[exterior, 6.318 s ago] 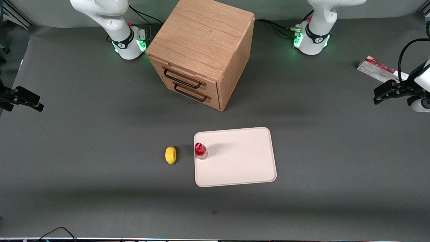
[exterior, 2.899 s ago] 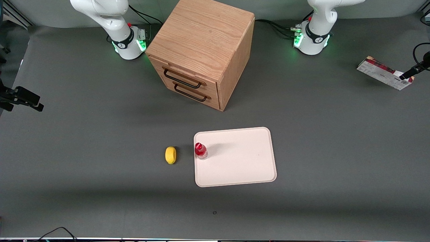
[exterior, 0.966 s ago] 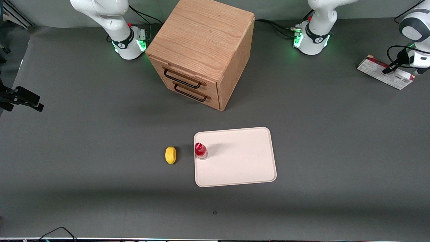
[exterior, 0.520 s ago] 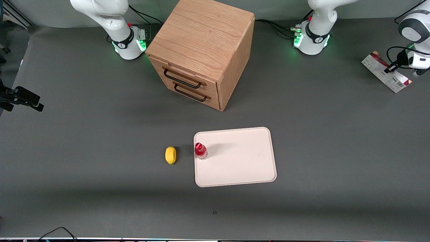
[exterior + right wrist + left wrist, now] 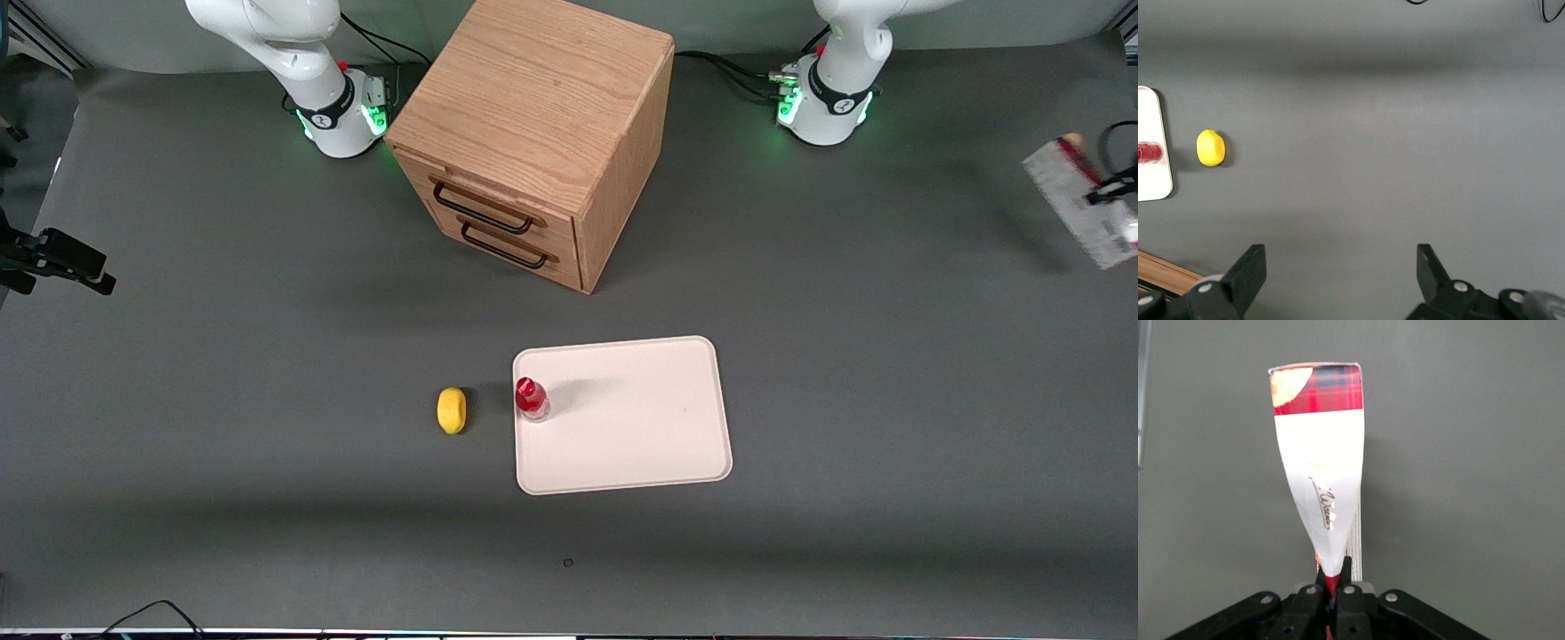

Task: Place red cookie box on tray
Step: 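Lift the cookie box upright with the left gripper, then carry the held cookie box over the white tray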

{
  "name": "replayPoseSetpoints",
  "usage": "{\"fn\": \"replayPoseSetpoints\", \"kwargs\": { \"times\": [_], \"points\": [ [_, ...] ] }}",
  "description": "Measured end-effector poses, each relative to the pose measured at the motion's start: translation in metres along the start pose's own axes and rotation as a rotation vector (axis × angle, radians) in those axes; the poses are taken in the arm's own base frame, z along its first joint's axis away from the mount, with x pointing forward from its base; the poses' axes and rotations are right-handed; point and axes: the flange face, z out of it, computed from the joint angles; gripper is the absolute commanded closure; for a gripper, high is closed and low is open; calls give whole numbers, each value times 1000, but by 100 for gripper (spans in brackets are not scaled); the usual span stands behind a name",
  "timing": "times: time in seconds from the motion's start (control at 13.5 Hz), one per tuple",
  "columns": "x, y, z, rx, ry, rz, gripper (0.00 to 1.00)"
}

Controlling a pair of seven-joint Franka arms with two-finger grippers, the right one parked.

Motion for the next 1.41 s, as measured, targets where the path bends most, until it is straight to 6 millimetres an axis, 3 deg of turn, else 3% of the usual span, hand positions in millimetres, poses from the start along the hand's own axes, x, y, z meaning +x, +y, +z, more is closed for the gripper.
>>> {"fn": "replayPoseSetpoints", "kwargs": {
  "times": [0.22, 0.37, 0.45, 0.67, 0.89, 1.04, 1.19, 1.41],
  "points": [
    [13, 0, -91, 8, -24, 62, 100],
    [18, 12, -138, 19, -23, 92, 100],
    [21, 19, -151, 26, -16, 106, 100],
    [34, 55, -161, 23, 0, 169, 100],
    [60, 140, -183, -4, 32, 263, 100],
    [74, 223, -199, 18, 46, 266, 100],
    [74, 312, -211, 33, 68, 288, 100],
    [70, 404, -208, 33, 72, 304, 100]
  ]
}}
